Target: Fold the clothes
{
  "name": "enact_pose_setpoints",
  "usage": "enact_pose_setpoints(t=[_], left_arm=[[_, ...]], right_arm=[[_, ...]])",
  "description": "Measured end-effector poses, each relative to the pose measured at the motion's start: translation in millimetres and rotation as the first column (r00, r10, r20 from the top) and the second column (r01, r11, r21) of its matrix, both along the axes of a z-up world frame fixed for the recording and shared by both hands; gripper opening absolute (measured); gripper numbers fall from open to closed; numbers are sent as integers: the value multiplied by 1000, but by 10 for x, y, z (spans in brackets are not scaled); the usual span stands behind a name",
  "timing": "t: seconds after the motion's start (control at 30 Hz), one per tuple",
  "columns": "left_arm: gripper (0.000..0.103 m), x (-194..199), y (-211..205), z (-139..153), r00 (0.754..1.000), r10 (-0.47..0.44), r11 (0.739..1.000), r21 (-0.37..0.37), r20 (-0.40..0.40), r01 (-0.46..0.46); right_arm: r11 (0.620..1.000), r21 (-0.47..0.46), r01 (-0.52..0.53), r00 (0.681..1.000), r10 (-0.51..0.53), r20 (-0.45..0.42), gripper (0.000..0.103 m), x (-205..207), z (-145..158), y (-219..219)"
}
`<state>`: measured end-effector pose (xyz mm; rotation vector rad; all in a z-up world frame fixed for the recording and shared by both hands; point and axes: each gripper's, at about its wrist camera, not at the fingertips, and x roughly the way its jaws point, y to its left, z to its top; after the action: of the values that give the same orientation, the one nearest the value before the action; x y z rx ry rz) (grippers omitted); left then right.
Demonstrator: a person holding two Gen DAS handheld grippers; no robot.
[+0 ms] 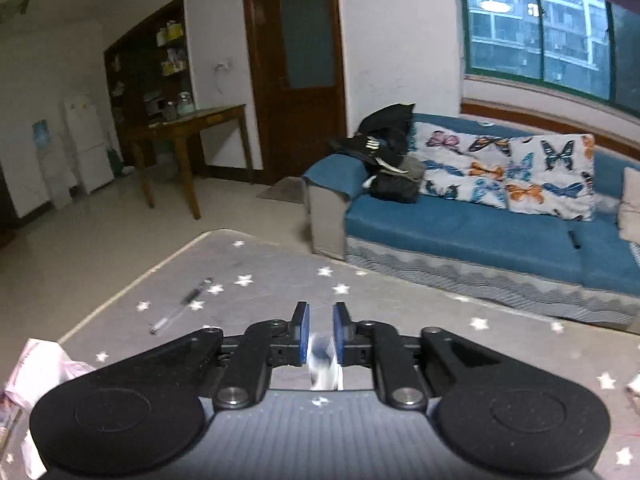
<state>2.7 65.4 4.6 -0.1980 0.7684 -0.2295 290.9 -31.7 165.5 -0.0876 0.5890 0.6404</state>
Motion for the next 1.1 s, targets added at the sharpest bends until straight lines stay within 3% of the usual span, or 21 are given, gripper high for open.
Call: enact_pose_setpoints(t=[0.1,0.27,0.47,0.6,0.77,0.93,1.1], left_arm=[[16,-31,20,26,1000,3,1000,-2,-6,-3],[19,-65,44,84,1000,-1,1000,1,-10,1],[22,-83,92,213,1000,2,1000,13,6,-3],[40,-63,120,337,999,25,997,70,36,-28],[49,112,118,457,996,55,989,134,67,-64],[46,544,126,549,990,74,981,171,124,-95],[31,1239,213,564,989,93,976,185,113,-113]], right_arm=[[1000,-17,-18,1000,18,4,29,-81,-17,-61],[995,-96,35,999,-33,14,30,-127,-39,-440],[971,-192,139,988,-150,-43,31,-71,-299,-1228],[953,-247,177,975,-204,-86,36,-57,-613,-1735],[935,-277,223,947,-275,-164,36,-61,-1041,-2198],[939,-251,235,936,-288,-201,36,89,-1266,-2337],[948,-206,243,934,-285,-213,36,329,-1361,-2311]])
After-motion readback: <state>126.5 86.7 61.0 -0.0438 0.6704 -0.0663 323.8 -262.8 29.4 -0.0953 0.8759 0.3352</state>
